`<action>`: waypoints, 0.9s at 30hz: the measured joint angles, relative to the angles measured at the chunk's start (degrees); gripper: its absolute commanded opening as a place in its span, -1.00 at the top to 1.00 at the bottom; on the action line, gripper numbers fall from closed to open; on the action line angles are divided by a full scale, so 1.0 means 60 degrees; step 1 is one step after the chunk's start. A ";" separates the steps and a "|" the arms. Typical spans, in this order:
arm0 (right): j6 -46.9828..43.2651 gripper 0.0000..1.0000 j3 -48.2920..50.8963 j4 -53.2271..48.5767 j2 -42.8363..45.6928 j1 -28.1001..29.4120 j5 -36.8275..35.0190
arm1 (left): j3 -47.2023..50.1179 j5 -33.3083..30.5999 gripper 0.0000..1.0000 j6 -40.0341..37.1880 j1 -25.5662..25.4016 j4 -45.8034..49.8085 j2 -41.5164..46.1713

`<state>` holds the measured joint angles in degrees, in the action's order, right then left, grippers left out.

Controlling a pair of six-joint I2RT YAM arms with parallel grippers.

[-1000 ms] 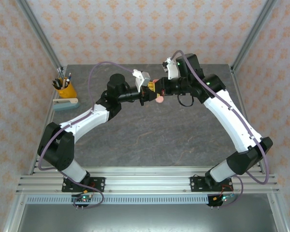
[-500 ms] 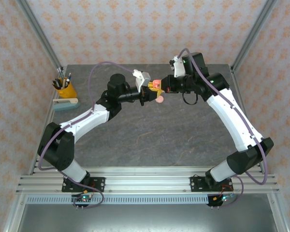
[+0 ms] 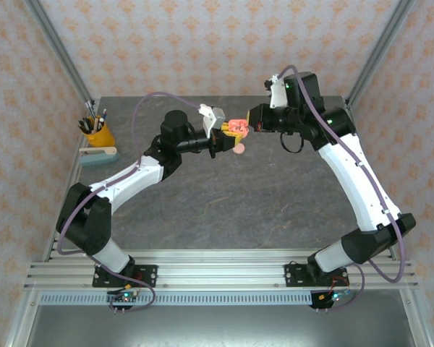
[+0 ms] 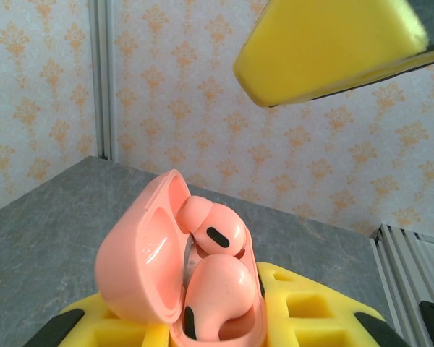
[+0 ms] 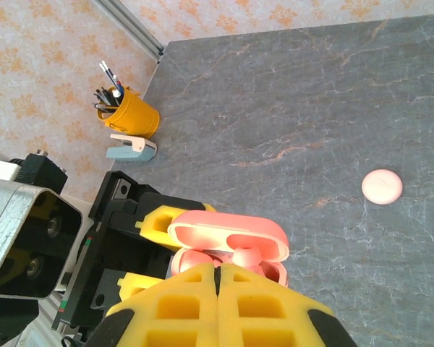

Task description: Insert the wireless bluetooth earbuds into the charging case

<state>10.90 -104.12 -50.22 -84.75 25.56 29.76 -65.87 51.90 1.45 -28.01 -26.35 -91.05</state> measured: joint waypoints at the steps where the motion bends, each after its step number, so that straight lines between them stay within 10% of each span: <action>1: 0.0000 1.00 0.0000 0.0000 0.0000 0.0000 0.0004 | -0.0004 0.0004 1.00 -0.0004 0.0000 0.0004 0.0000; 27: 0.0098 1.00 0.0146 -0.0018 -0.0546 0.0091 0.0933 | -0.0215 0.0029 1.00 -0.0062 0.0000 0.0069 0.0000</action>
<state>11.49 -103.24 -50.33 -88.03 26.11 35.35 -67.16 52.07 1.08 -28.01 -25.93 -91.05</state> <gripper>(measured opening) 0.049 0.234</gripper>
